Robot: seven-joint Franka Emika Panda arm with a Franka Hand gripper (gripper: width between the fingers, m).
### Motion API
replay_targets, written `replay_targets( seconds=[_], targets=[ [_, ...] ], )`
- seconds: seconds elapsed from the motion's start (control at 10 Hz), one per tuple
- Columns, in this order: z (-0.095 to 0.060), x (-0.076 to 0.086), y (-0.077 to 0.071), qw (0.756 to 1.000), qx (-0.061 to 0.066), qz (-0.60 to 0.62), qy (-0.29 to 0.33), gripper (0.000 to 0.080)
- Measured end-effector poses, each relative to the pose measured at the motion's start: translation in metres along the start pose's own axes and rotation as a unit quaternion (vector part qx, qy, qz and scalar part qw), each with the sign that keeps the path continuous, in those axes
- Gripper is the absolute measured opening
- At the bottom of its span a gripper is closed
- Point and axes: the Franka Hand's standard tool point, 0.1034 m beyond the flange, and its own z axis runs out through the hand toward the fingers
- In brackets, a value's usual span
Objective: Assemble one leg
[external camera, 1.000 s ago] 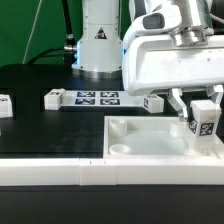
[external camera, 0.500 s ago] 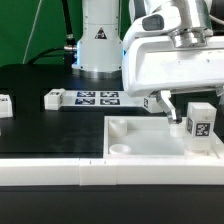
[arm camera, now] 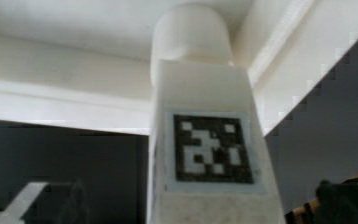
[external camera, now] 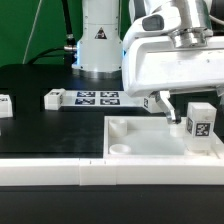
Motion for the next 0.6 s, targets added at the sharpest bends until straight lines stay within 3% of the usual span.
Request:
replay_targets(
  seconds=[0.2,0.6],
  targets=[
    [-0.013,0.0129,0.0046,1.0,0.0,0.001,-0.004,0.0649],
    [-0.0129,0.0094,-0.0002,0.999,0.011,0.0,-0.048,0.0649]
  ],
)
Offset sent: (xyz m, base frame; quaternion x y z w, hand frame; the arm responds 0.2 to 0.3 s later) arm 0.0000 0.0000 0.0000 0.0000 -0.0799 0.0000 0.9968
